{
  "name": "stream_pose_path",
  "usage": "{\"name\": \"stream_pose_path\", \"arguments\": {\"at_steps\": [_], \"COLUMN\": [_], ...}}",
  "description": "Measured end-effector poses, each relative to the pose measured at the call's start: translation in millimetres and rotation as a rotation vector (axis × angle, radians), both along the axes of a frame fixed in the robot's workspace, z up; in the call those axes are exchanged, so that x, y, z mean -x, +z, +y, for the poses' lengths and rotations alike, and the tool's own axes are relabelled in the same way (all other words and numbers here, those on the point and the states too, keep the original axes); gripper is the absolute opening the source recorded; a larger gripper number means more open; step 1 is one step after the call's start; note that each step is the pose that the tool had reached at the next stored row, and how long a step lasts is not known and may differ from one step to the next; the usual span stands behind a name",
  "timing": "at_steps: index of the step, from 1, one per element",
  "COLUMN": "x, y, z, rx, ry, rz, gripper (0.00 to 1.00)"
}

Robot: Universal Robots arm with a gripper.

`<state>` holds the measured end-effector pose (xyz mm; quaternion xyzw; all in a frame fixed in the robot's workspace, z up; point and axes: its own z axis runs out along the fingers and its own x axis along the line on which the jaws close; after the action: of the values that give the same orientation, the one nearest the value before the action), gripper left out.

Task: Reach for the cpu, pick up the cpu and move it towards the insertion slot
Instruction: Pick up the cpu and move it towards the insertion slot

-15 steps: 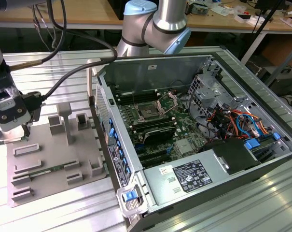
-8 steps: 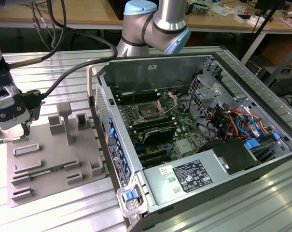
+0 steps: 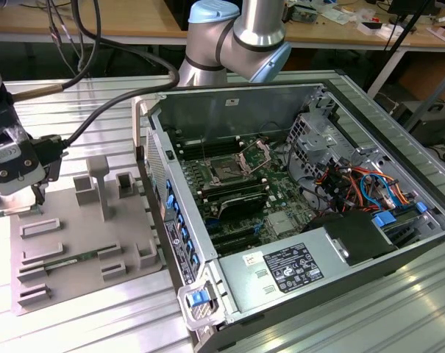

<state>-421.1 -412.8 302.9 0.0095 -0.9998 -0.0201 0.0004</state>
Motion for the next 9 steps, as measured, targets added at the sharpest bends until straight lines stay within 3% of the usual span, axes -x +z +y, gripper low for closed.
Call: {"name": "stream_pose_path", "arguments": {"at_steps": [9], "x": [-0.1], "y": [3.8], "z": [0.0], "rx": [0.0], "ry": [0.0], "rz": [0.0], "gripper": [0.55]}}
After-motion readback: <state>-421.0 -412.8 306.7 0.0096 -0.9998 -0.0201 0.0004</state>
